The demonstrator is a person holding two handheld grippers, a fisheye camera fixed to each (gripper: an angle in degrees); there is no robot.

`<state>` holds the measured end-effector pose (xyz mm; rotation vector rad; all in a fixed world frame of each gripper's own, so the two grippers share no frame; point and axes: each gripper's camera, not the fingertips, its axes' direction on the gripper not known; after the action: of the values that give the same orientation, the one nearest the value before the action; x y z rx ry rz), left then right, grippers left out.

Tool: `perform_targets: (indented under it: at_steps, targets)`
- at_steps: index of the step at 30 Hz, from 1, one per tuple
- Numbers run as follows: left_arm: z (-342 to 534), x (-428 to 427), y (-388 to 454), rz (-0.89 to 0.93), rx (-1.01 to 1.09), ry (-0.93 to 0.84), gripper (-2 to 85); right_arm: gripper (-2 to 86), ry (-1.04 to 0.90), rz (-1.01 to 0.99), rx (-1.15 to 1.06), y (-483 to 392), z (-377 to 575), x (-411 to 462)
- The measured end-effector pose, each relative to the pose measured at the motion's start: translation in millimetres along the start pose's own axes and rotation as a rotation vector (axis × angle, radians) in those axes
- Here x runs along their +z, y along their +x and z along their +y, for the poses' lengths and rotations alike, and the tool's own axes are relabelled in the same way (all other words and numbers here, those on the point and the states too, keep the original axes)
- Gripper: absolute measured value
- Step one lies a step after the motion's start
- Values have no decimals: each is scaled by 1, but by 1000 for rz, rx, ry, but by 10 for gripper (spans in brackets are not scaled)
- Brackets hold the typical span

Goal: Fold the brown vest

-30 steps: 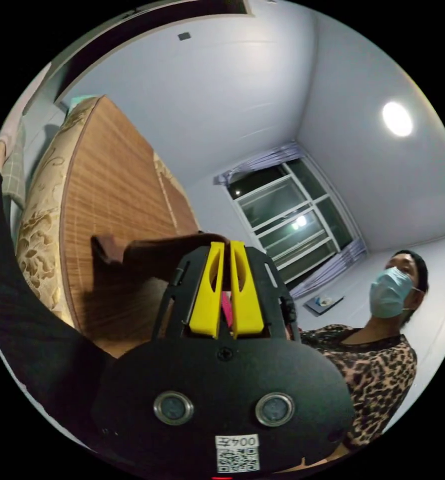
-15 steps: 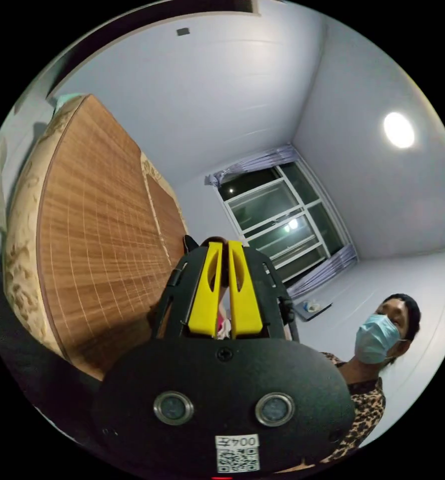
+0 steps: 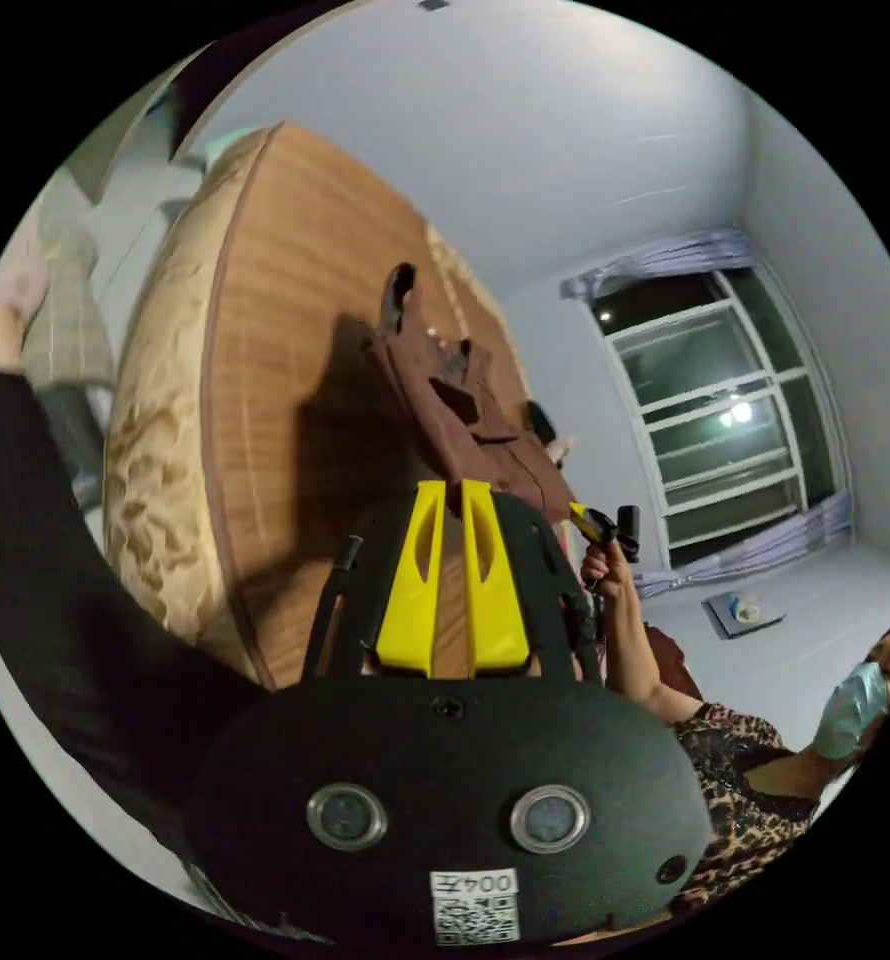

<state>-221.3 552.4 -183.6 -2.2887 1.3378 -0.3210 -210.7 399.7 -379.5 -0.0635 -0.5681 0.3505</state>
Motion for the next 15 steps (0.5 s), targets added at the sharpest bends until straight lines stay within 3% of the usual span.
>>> perform_targets:
  at_steps: [2, 5, 12, 15]
  targets:
    - [15, 11, -18, 33, -66, 18, 29, 53, 37, 24, 56, 18, 13, 14]
    - [24, 15, -12, -73, -30, 104, 29, 62, 117, 66, 37, 18, 18, 29]
    - [-7, 105, 61, -367, 392, 61, 25, 76, 62, 452, -296, -44, -22, 140]
    - [-21, 159, 78, -562, 526, 11, 24, 100, 46, 514, -382, -58, -34, 197]
